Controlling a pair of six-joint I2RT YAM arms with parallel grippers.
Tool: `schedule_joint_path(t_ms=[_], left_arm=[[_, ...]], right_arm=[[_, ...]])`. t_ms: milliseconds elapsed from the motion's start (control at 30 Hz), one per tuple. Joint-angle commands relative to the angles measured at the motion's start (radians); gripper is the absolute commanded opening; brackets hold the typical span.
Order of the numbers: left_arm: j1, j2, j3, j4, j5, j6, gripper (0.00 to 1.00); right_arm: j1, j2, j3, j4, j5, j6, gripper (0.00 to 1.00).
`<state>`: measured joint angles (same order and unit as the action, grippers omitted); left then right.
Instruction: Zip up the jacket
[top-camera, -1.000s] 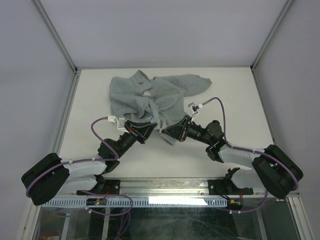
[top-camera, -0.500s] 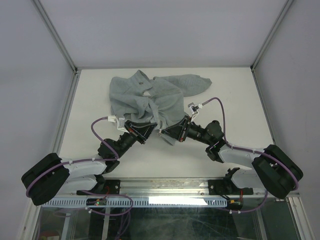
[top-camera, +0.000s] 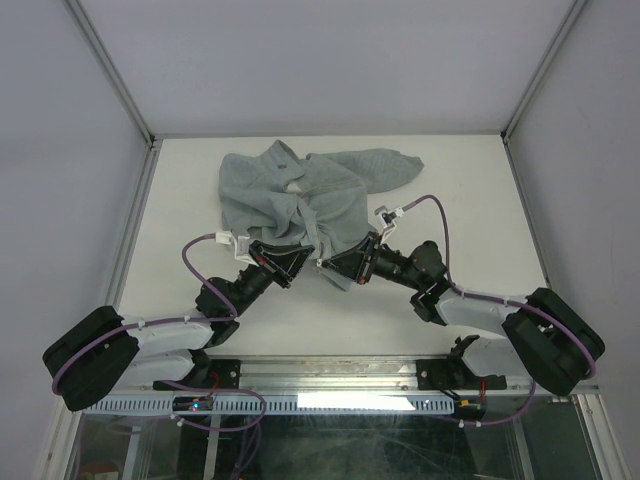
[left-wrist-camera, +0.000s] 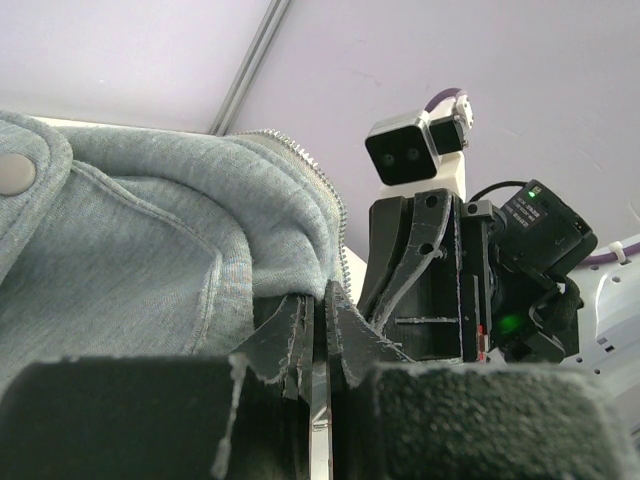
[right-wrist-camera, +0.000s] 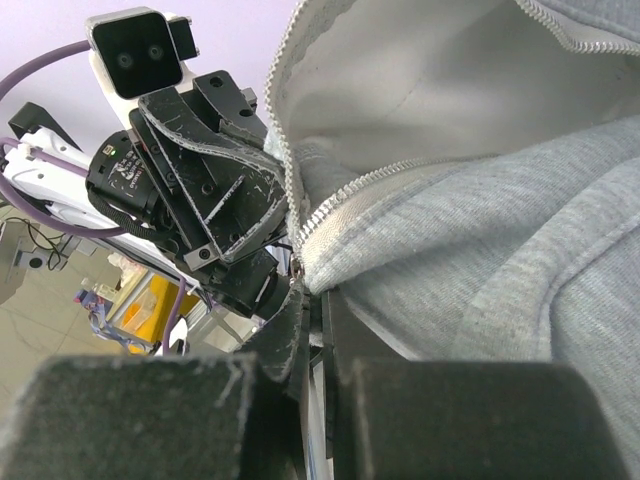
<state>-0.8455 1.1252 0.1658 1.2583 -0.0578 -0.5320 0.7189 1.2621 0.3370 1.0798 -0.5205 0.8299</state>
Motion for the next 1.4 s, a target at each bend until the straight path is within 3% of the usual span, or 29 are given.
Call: schedule_joint_path(t_ms=[0, 1367], left_arm=[[-0.015, -0.030, 0.024, 0.101, 0.010, 0.012, 0.00], [-0.015, -0.076, 0.015, -0.010, 0.042, 0.033, 0.00]], right_arm=[[0.012, 0.005, 0.052, 0.093, -0.012, 0.004, 0.00], [0.013, -0.051, 0.039, 0.082, 0.051, 0.029, 0.00]])
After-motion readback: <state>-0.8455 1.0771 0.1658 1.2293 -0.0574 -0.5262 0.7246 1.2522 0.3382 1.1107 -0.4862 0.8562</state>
